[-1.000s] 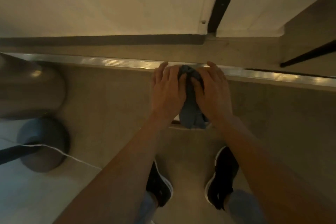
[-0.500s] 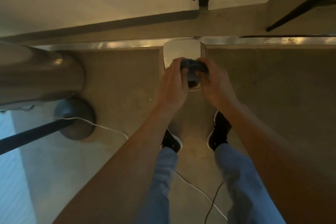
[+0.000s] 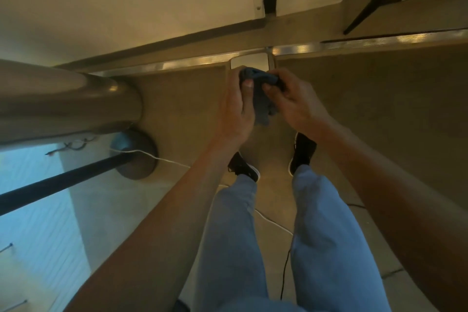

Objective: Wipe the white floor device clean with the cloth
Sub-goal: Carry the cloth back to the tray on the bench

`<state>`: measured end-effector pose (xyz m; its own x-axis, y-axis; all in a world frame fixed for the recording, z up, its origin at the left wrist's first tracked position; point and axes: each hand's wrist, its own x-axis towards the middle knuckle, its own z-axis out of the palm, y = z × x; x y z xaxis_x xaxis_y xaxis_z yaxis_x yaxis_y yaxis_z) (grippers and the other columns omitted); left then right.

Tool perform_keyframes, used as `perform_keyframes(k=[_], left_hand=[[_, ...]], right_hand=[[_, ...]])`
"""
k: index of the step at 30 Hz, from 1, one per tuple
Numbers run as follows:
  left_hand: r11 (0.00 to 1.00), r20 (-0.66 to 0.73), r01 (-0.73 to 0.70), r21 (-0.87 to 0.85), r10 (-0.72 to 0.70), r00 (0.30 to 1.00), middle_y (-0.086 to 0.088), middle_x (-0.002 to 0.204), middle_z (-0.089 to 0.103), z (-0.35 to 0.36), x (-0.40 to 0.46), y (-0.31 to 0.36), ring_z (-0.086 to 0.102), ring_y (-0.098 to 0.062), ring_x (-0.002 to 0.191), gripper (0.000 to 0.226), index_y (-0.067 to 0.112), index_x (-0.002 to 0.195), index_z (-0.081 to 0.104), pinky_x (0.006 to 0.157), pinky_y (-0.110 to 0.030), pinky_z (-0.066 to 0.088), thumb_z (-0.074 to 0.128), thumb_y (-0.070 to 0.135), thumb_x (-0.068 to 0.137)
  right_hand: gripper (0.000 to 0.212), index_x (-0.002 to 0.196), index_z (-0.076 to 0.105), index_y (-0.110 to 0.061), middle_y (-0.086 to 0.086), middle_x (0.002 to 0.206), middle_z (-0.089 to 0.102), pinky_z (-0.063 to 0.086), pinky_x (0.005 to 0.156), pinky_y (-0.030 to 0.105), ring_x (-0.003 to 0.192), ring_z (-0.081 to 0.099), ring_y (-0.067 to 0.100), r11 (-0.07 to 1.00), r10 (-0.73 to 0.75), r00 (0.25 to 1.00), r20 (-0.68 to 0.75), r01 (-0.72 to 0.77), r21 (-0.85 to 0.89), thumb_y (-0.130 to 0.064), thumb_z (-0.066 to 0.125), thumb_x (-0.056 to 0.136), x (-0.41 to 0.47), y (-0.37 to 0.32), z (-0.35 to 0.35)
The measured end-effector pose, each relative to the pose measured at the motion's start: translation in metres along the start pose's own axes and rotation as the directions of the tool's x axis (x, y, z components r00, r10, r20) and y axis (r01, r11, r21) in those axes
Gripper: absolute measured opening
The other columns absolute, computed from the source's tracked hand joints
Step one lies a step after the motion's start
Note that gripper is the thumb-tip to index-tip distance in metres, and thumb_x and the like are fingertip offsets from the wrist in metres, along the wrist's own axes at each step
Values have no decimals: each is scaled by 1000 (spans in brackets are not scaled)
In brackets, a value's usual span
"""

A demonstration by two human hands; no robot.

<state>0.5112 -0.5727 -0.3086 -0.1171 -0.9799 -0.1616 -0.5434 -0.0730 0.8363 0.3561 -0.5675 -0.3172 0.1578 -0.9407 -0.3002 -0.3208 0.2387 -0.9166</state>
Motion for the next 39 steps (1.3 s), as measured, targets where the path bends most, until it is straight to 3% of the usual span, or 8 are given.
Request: perform_keyframes(k=[6,10,12,18,24,28,36,39], left_hand=[[997,-38,-75,2,75,996,2,103,58,-32,-6,63,59,-3,82,23,12,124,47,70,-14,46,34,22,108],[996,-71,-87,-13,86,994,11,96,58,-52,-6,107,61,-5,81,21,23,122,44,68,-24,52,32,32,108],[993,-120,-121,10,121,985,13,92,58,-64,-4,127,62,-1,78,22,19,122,46,65,-20,50,33,30,108],[980,-199,-194,45,199,960,16,81,57,-100,3,190,61,-2,68,24,14,122,48,53,-15,43,35,29,108],[955,-262,-293,38,293,920,13,84,61,-139,12,246,66,-6,72,32,16,126,47,58,-20,52,32,36,107],[936,-313,-350,29,341,886,9,89,65,-173,29,280,67,-4,73,33,20,129,43,64,-23,56,30,41,107],[854,-403,-517,59,494,770,4,85,68,-232,62,361,67,-8,68,30,18,128,45,60,-26,57,32,37,108],[826,-428,-561,60,529,733,4,87,69,-246,71,393,68,-8,72,30,18,127,46,63,-24,56,33,37,108]], right_hand=[[22,116,54,-7,-2,92,60,52,65,27,77,60,8,993,-77,989,-125,87,78,-21,41,106,-29,-65,-13],[20,114,53,-11,0,93,62,50,66,30,78,60,10,982,-91,979,-183,118,146,-23,39,107,-39,-113,-25],[19,113,53,-13,-2,93,61,49,67,27,78,59,7,978,-103,972,-213,138,156,-24,39,107,-42,-137,-32],[26,109,52,-11,3,87,62,53,66,48,72,60,15,973,-173,928,-331,213,87,-31,36,107,-44,-203,-47],[27,109,52,-19,-5,84,64,55,64,49,72,65,13,942,-320,851,-417,334,-41,-40,34,104,-33,-265,-64],[30,115,52,-10,-3,89,65,57,67,34,78,67,9,893,-442,811,-382,438,-104,-33,34,106,-22,-316,-79],[20,111,52,-16,-8,87,66,55,66,24,77,67,5,749,-662,655,-365,601,-279,-28,37,106,-1,-416,-124],[25,114,54,-17,-1,89,68,56,67,34,77,68,11,704,-710,587,-389,605,-371,-32,37,105,3,-446,-145]])
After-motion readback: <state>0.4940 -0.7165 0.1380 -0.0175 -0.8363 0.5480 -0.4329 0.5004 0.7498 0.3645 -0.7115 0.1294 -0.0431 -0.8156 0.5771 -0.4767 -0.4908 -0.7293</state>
